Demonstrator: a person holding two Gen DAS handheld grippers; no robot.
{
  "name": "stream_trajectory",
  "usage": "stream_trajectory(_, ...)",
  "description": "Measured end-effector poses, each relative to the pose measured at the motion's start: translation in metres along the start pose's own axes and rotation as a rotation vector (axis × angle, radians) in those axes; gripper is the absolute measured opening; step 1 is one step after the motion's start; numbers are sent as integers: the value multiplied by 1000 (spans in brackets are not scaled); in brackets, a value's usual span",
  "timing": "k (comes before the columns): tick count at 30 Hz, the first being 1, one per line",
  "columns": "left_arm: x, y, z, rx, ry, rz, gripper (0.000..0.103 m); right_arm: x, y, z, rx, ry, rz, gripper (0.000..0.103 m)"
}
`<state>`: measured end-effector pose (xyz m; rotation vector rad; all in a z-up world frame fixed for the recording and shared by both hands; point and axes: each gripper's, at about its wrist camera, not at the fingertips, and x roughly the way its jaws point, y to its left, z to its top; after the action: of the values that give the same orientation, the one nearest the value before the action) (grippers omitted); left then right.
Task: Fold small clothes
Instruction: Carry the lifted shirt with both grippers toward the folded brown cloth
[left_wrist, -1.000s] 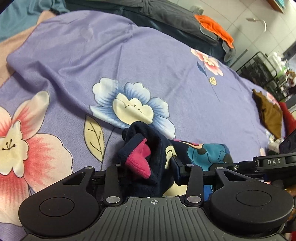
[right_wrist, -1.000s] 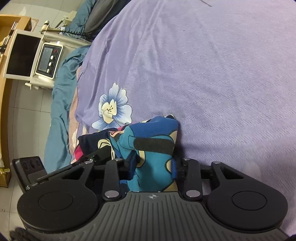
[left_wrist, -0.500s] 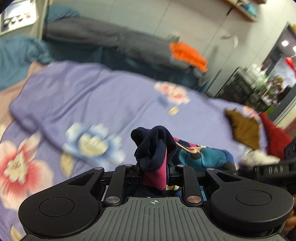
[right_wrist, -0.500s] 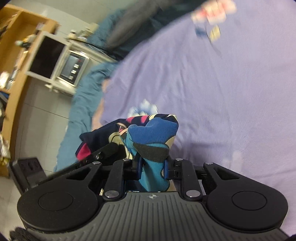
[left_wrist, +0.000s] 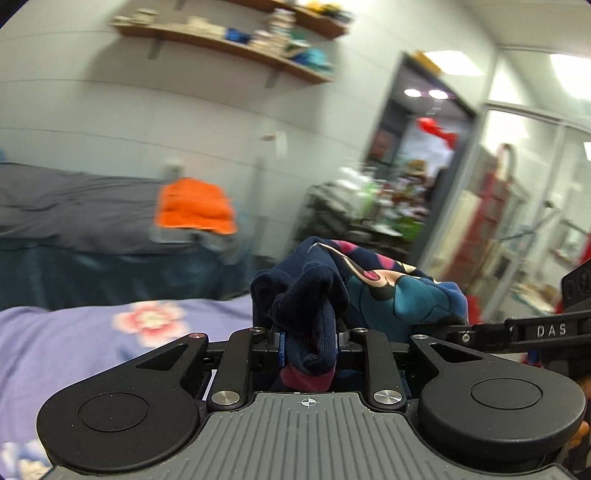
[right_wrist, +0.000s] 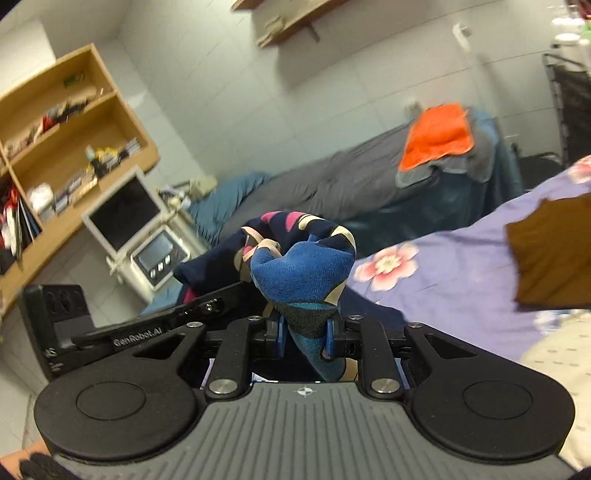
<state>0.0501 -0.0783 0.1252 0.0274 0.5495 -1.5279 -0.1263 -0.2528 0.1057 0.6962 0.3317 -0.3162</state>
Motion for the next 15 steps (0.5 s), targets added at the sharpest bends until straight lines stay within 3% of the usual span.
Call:
stream_trajectory(6,17,-53,7,44,52,-194,68,-103,-24,11,81,-75,24,22)
stream_trajectory(11,55,-96,-14,121,149,-278,68,-146,-51,8,105,-30,-39,21)
stream_trajectory(15,80,-112,-27,73,210,-317,68,-169,-79,-2,165,-26,-71,21)
